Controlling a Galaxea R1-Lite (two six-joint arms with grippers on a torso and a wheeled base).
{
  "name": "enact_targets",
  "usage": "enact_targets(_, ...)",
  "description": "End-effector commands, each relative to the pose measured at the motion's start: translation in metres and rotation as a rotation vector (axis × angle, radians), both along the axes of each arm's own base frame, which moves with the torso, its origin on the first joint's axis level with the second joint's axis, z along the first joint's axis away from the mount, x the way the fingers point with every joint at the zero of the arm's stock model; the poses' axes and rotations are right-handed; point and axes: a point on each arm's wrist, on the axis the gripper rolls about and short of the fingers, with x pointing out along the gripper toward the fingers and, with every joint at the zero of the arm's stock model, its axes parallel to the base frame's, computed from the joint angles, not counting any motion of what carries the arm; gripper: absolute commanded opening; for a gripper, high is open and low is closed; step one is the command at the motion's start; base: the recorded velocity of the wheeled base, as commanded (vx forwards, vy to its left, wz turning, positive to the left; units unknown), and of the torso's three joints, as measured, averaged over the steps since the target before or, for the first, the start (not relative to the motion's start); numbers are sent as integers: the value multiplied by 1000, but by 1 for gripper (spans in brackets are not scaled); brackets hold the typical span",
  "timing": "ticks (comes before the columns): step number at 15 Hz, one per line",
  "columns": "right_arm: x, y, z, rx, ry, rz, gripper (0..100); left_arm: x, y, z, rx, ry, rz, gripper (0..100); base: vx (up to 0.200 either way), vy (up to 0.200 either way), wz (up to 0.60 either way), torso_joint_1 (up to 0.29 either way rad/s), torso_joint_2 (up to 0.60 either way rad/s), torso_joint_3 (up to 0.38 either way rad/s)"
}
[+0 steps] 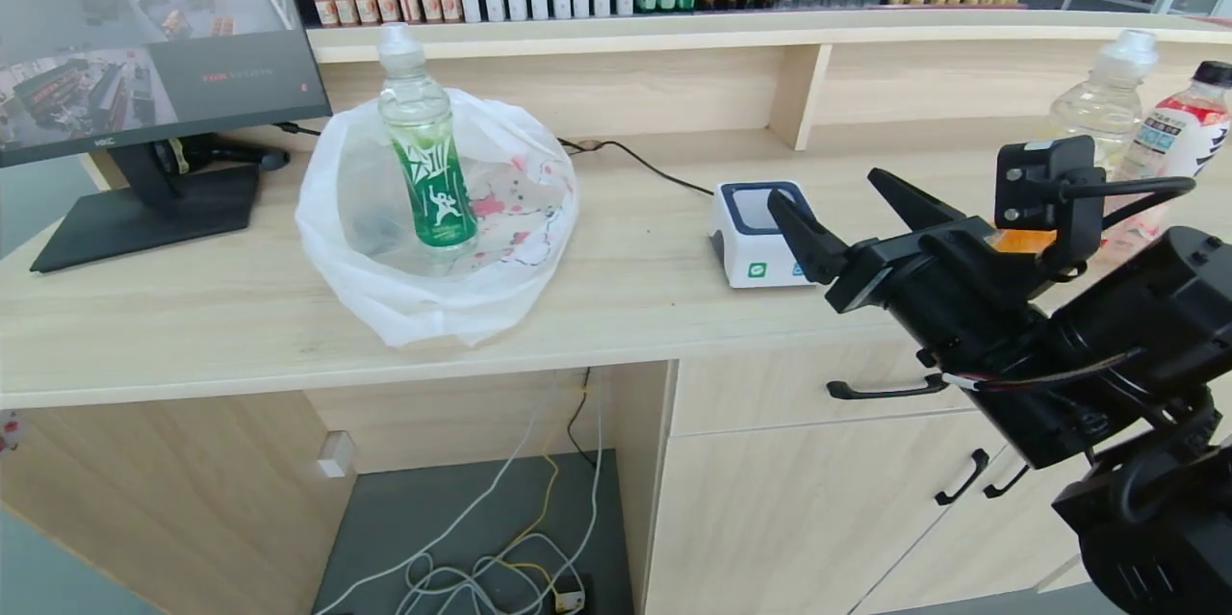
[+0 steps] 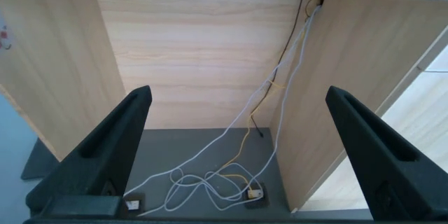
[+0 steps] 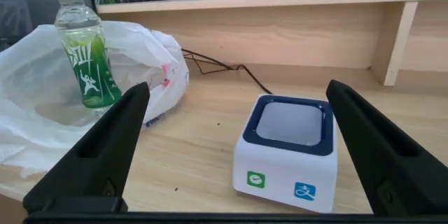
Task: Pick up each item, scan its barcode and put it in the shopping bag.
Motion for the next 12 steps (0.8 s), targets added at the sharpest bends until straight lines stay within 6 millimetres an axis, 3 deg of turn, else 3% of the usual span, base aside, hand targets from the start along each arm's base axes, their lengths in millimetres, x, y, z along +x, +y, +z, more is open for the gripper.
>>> enact_targets(1, -1, 0, 0, -1, 0, 2, 100, 0, 0, 0, -1, 0, 0, 100, 0, -200, 0, 2, 2, 7)
enact_targets(12, -4, -6, -2, -10, 6, -11, 100, 0, 0, 0, -1, 0, 0, 100, 0, -200, 0, 2, 1, 4)
